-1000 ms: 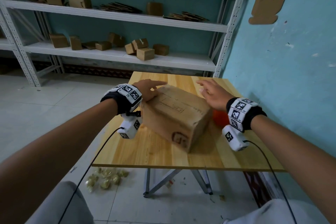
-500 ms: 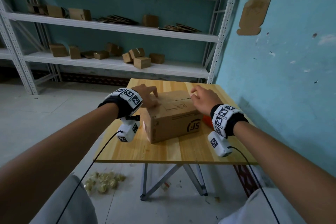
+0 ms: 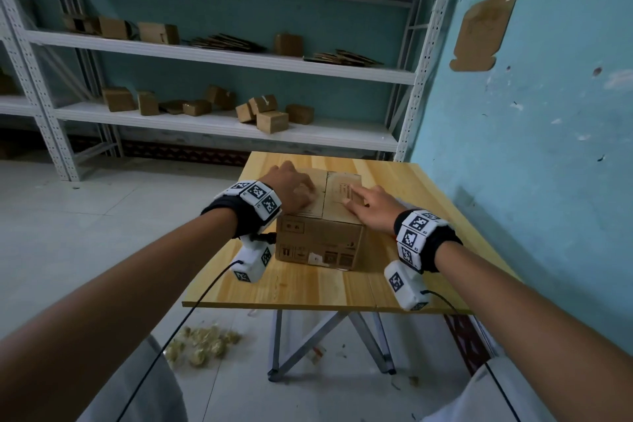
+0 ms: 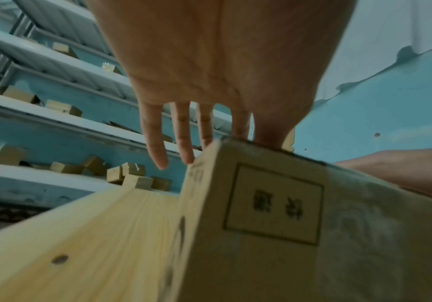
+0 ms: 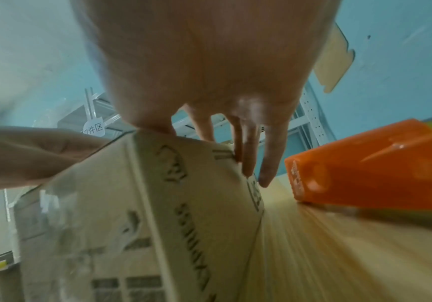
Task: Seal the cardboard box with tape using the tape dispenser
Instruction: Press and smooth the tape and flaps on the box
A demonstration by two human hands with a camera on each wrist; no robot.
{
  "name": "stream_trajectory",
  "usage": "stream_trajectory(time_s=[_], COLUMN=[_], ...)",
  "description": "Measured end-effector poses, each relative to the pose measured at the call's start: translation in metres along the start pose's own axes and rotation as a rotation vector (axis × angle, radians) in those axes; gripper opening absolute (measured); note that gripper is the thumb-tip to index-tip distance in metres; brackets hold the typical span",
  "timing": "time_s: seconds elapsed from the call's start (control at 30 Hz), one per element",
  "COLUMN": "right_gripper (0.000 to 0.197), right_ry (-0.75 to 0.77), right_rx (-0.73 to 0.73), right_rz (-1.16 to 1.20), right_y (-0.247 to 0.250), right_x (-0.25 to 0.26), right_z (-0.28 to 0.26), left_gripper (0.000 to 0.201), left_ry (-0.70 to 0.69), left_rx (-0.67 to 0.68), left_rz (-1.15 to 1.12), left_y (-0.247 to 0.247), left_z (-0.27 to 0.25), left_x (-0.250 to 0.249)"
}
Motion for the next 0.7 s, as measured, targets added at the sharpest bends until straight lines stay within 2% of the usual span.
stream_trajectory(time_s=[0.07,0.13,0.23,0.4,0.5,0.7], right_gripper=[0.050,0.031,0.022,0.037,0.044,0.059], right_ry=[0.052,0.177,0.268,0.265,0.278,0.282], right_rx=[-0.110,-0.241,-0.258,-0.267,-0.263,-0.162], right_rz=[-0.056,-0.129,-0.131,-0.053,-0.035,-0.048], right_y=[0.009,0.024,0.025,0.018,0.015,0.000], right_x=[0.010,0.033,0.055,0.061,0.061,0.055], right_z=[0.002,0.000,0.001,-0.007,-0.014,-0.014], left_gripper=[0.035,0.036,0.040,0.051,0.052,0.054], left_ry=[-0.047,-0.108,-0.096,-0.053,-0.097,-0.128], left_rx=[0.001,-0.029,-0.026,0.010,0.047,0.139], left_rz=[-0.017,-0.007,-0.091,-0.179,-0.178,-0.161], left_y=[-0.006,-0.007,-0.010,-0.019,-0.023,-0.037], left_z=[0.000,0.001,0.002,-0.003,-0.007,-0.007], left_x=[-0.005,-0.010,-0.008,-0.003,-0.009,-0.007])
Point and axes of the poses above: each hand's wrist, its own z-axis towards the middle knuckle, its own y-axis out of the back of the hand, x = y × z, the point moved 10 cm from there along z, towards the middle knuckle, and after that the axes turned 12 degrees about y, right-handed, at the moved point
